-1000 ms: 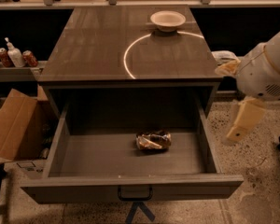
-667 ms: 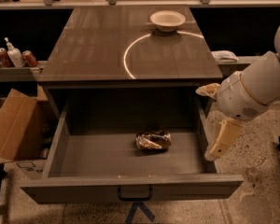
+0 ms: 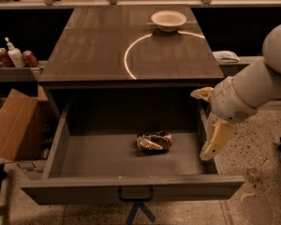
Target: Pick orange can from top drawer and place on counter
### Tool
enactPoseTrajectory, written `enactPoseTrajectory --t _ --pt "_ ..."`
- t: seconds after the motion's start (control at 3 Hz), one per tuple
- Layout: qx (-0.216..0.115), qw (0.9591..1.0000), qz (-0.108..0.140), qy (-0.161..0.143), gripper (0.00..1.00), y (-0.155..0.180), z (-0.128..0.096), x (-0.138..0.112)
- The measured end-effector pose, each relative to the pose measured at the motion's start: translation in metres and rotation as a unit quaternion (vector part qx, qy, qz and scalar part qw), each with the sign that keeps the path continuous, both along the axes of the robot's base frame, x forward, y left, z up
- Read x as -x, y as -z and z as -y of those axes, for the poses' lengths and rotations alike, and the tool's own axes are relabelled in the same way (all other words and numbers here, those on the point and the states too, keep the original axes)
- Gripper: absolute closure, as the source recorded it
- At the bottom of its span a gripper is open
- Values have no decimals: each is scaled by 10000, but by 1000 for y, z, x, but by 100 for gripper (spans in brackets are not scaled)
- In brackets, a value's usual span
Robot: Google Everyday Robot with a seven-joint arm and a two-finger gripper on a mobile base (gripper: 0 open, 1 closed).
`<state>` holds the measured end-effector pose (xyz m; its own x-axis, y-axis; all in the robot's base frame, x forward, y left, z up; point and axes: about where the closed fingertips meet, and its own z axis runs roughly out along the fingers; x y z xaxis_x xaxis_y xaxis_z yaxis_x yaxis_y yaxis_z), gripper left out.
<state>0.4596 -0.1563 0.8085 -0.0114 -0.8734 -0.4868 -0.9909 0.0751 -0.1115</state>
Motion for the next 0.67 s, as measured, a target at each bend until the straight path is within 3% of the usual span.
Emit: enactPoseTrajectory --t 0.67 --pt "-78 9993 44 -355 0 57 -16 -28"
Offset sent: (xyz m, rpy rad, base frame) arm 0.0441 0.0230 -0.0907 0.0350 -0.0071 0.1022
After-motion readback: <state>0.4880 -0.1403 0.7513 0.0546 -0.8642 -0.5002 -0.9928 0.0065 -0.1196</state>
